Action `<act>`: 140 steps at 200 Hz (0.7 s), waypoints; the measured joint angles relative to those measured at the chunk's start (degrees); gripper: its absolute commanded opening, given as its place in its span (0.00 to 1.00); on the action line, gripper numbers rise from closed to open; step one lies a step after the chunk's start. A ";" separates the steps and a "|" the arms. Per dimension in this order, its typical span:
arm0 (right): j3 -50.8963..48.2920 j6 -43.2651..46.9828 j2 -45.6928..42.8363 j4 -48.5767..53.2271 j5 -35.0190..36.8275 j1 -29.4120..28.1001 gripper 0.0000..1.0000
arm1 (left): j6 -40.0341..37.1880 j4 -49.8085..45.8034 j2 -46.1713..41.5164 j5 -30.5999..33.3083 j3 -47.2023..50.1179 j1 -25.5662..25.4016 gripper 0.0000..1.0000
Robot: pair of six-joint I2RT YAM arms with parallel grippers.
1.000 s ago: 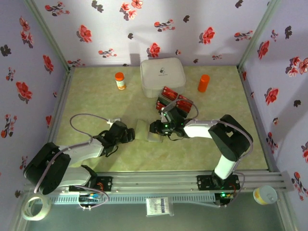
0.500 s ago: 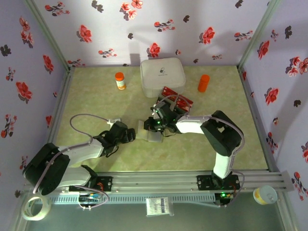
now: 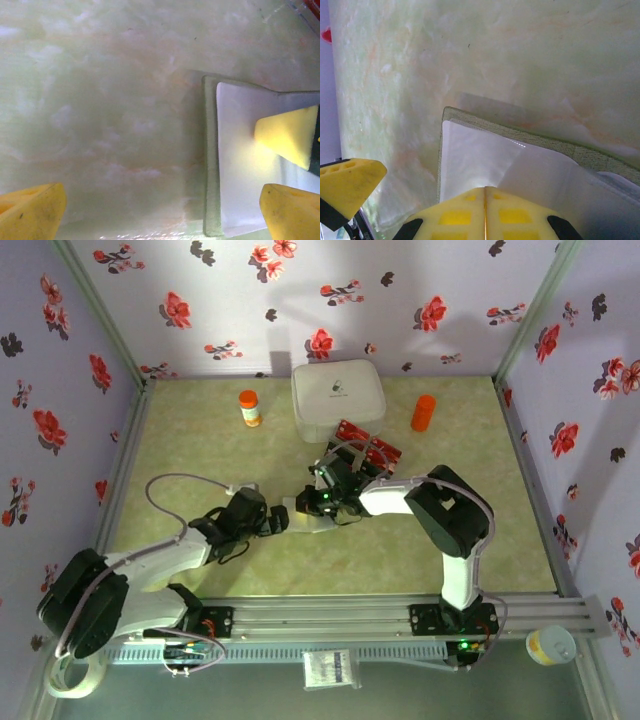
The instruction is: Put the credit cards into the card holder
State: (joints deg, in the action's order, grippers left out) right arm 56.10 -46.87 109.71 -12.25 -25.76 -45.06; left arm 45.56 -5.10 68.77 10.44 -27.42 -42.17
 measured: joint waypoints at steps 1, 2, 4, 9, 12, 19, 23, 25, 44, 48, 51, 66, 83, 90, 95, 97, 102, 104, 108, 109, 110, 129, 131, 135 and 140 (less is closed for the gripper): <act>0.00 -0.07 0.00 -0.04 0.00 0.00 0.08 | -0.02 0.02 0.17 -0.02 -0.11 0.00 1.00; 0.00 -0.07 0.02 -0.07 0.00 0.00 0.08 | -0.04 0.07 0.28 -0.04 -0.15 0.00 1.00; 0.00 -0.07 0.02 -0.11 -0.02 0.00 0.08 | -0.07 0.11 0.57 -0.11 -0.26 0.00 1.00; 0.00 -0.22 0.15 -0.28 -0.04 -0.02 0.08 | -0.26 0.28 1.09 -0.20 -0.46 0.00 1.00; -0.02 -0.24 0.22 -0.37 -0.04 0.00 0.08 | -0.33 0.37 1.46 -0.20 -0.55 0.00 1.00; -0.09 -0.35 0.37 -0.74 -0.09 0.00 0.08 | -0.50 0.52 2.23 -0.31 -0.66 0.00 1.00; -0.17 -0.57 0.48 -1.05 -0.15 0.00 0.08 | -0.61 0.55 2.56 -0.39 -0.66 0.00 1.00; -0.26 -0.72 0.50 -1.22 -0.20 0.00 0.08 | -0.66 0.59 2.78 -0.42 -0.66 0.00 1.00; -1.01 -1.77 0.57 -2.91 -0.26 0.00 0.09 | -0.92 1.03 4.59 -0.61 -0.66 -0.13 1.00; -1.11 -1.81 0.57 -3.26 -0.26 0.00 0.09 | -0.96 1.11 4.87 -0.59 -0.66 -0.22 1.00; -1.22 -2.12 0.57 -3.43 -0.24 -0.02 0.10 | -1.05 1.20 5.18 -0.61 -0.66 -0.22 1.00; -1.81 -3.08 0.57 -4.72 -0.24 -0.02 0.12 | -1.33 1.46 6.23 -0.39 -0.66 -0.48 1.00; -2.25 -4.00 0.57 -6.05 -0.28 -0.02 0.18 | -1.70 1.64 6.71 0.13 -0.72 -0.79 1.00; -2.36 -4.52 0.57 -6.60 -0.37 -0.02 0.24 | -2.01 1.64 7.08 0.50 -0.81 -0.87 1.00; -2.45 -4.66 0.57 -6.93 -0.48 -0.02 0.27 | -2.05 1.62 7.30 0.70 -0.94 -0.98 1.00; -2.49 -4.96 0.57 -7.13 -0.50 -0.02 0.28 | -2.16 1.62 7.43 0.81 -1.01 -0.98 1.00; -2.49 -5.01 0.55 -7.45 -0.70 -0.02 0.30 | -2.21 1.60 7.65 1.07 -1.09 -1.09 1.00; -2.49 -5.33 0.55 -7.54 -0.68 -0.04 0.31 | -2.25 1.60 7.76 1.18 -1.11 -1.11 1.00; -2.49 -5.22 0.52 -7.78 -0.74 -0.09 0.32 | -2.40 1.60 7.89 1.40 -1.16 -1.20 1.00; -2.49 -5.27 0.52 -7.89 -0.83 -0.09 0.32 | -2.40 1.60 7.96 1.46 -1.16 -1.25 1.00; -2.49 -5.33 0.52 -7.91 -0.85 -0.09 0.32 | -2.40 1.60 7.98 1.51 -1.16 -1.25 1.00; -2.58 -5.64 -0.04 -8.11 -0.85 -0.11 0.36 | -2.45 1.55 8.55 2.47 -1.40 -1.62 1.00; -2.60 -5.68 -0.17 -8.07 -0.81 -0.11 0.36 | -2.47 1.55 8.63 2.54 -1.42 -1.64 1.00; -2.62 -5.64 -0.39 -8.02 -0.83 -0.11 0.37 | -2.47 1.55 8.76 2.71 -1.46 -1.73 1.00; -2.71 -5.62 -0.68 -7.96 -0.76 -0.11 0.37 | -2.49 1.53 8.92 2.93 -1.55 -1.79 1.00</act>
State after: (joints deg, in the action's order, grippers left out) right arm 53.39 -52.49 109.03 -20.21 -26.52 -45.17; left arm 43.07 -3.57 77.69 13.37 -28.97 -43.97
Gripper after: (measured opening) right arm 0.362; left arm 0.998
